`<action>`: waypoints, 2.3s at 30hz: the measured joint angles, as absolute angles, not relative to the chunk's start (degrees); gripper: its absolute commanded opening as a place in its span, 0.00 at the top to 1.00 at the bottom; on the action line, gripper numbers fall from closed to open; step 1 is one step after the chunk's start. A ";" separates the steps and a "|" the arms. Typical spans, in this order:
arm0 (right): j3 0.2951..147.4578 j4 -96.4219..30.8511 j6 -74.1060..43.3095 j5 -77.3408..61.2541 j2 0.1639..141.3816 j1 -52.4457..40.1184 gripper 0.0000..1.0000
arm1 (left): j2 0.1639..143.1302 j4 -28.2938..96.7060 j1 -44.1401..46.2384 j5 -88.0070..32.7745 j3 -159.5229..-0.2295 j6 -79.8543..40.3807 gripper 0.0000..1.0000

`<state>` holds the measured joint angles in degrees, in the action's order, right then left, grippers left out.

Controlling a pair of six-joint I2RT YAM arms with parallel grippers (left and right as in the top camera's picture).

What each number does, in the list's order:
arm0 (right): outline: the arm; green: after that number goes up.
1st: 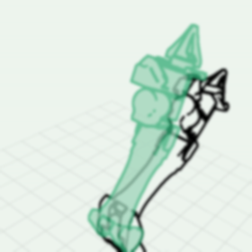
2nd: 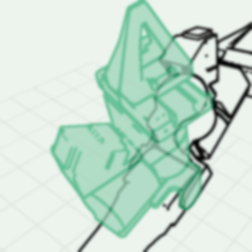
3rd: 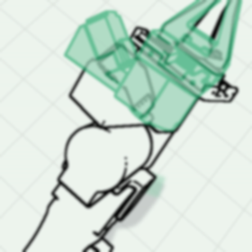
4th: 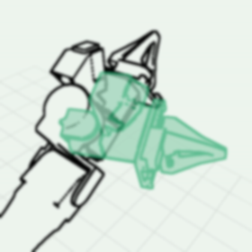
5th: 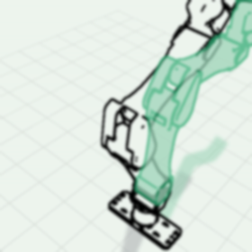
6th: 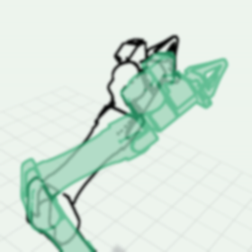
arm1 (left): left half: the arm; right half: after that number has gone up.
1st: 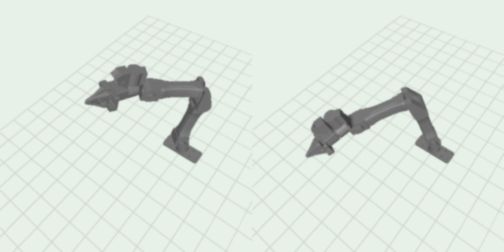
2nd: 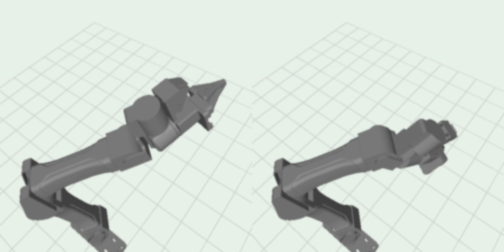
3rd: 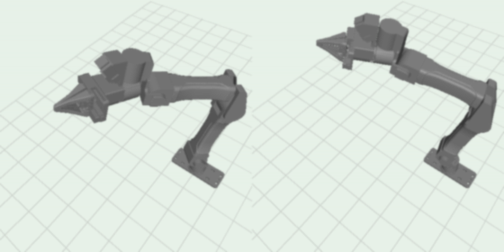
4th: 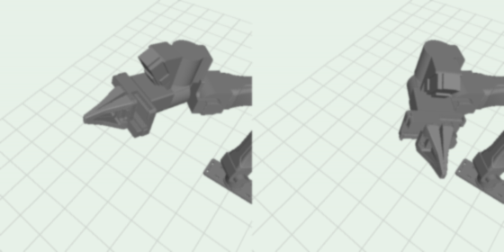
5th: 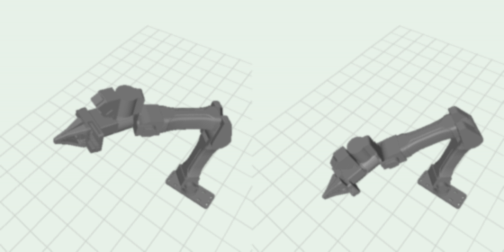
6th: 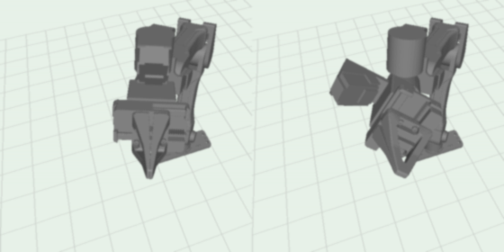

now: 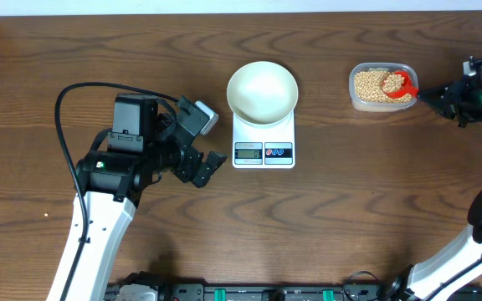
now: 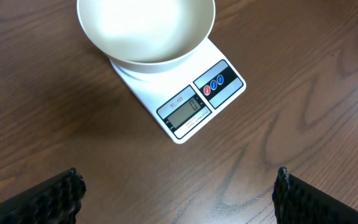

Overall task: Scoop item into bowl and weigh 50g on scale
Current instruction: 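Scoop soybeans and lift the filled red scoop out of the tub, then carry the filled scoop with the right gripper over the white bowl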

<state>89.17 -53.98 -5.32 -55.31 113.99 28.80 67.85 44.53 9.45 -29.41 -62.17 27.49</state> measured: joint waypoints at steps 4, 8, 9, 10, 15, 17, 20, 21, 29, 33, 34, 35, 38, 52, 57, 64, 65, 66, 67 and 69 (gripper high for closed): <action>89.17 -53.98 -5.13 -55.35 113.99 28.82 0.99 | 67.85 44.53 9.45 -29.39 -62.17 27.49 0.02; 89.17 -53.98 -5.10 -55.96 113.99 28.82 0.99 | 67.85 44.53 9.45 -29.39 -62.17 27.49 0.02; 89.17 -54.00 -5.10 -56.16 113.99 28.82 0.99 | 67.85 44.53 9.45 -29.41 -62.17 27.49 0.02; 89.17 -54.00 -5.08 -56.27 113.99 28.82 0.99 | 67.85 44.53 9.45 -29.39 -62.17 27.49 0.01; 89.17 -53.76 -4.93 -57.04 113.99 28.86 0.99 | 67.85 44.53 9.45 -29.41 -62.17 27.49 0.01; 89.17 -53.23 -4.93 -57.71 113.99 29.17 0.99 | 67.85 44.53 9.45 -29.39 -62.17 27.49 0.02; 89.17 -53.12 -4.93 -58.39 113.99 29.63 0.99 | 67.85 44.53 9.45 -29.39 -62.17 27.49 0.01; 89.17 -53.15 -4.93 -58.54 113.99 29.74 0.99 | 67.85 44.53 9.45 -29.41 -62.17 27.49 0.01; 89.17 -53.45 -4.36 -60.03 113.99 30.55 0.99 | 67.85 44.53 9.45 -29.39 -62.17 27.49 0.01; 89.17 -53.91 -2.87 -61.89 113.99 31.07 0.99 | 67.85 44.53 9.45 -29.41 -62.17 27.49 0.02; 89.17 -54.11 -2.44 -62.39 113.99 31.29 0.99 | 67.85 44.53 9.45 -29.39 -62.17 27.49 0.01; 89.17 -54.52 -1.87 -63.07 113.99 31.59 0.99 | 67.85 44.53 9.45 -29.39 -62.17 27.49 0.02; 89.17 -56.27 -0.01 -64.31 113.99 32.86 0.99 | 67.85 44.53 9.45 -29.39 -62.17 27.49 0.01; 89.17 -59.07 5.06 -68.31 113.99 35.33 0.99 | 67.85 44.53 9.45 -29.23 -62.17 27.49 0.02; 89.17 -58.83 5.23 -70.74 113.99 35.14 0.99 | 67.85 44.53 9.45 -29.23 -62.17 27.49 0.01; 89.17 -56.53 4.82 -73.36 113.99 32.21 0.99 | 67.85 44.53 9.45 -29.23 -62.17 27.49 0.01; 89.17 -55.94 4.47 -73.60 113.99 31.44 0.99 | 67.85 44.53 9.45 -29.23 -62.17 27.49 0.01; 89.17 -55.40 3.99 -73.80 113.99 30.70 0.99 | 67.85 44.53 9.45 -29.23 -62.17 27.49 0.01; 89.17 -54.61 3.46 -73.93 113.99 30.00 0.99 | 67.85 44.56 9.45 -29.23 -62.17 27.49 0.02; 89.14 -52.27 1.83 -74.15 113.99 28.27 0.99 | 67.85 44.56 9.45 -29.23 -62.17 27.49 0.01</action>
<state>89.14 -52.27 1.83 -74.15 113.99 28.27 67.85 44.56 9.45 -29.23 -62.17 27.49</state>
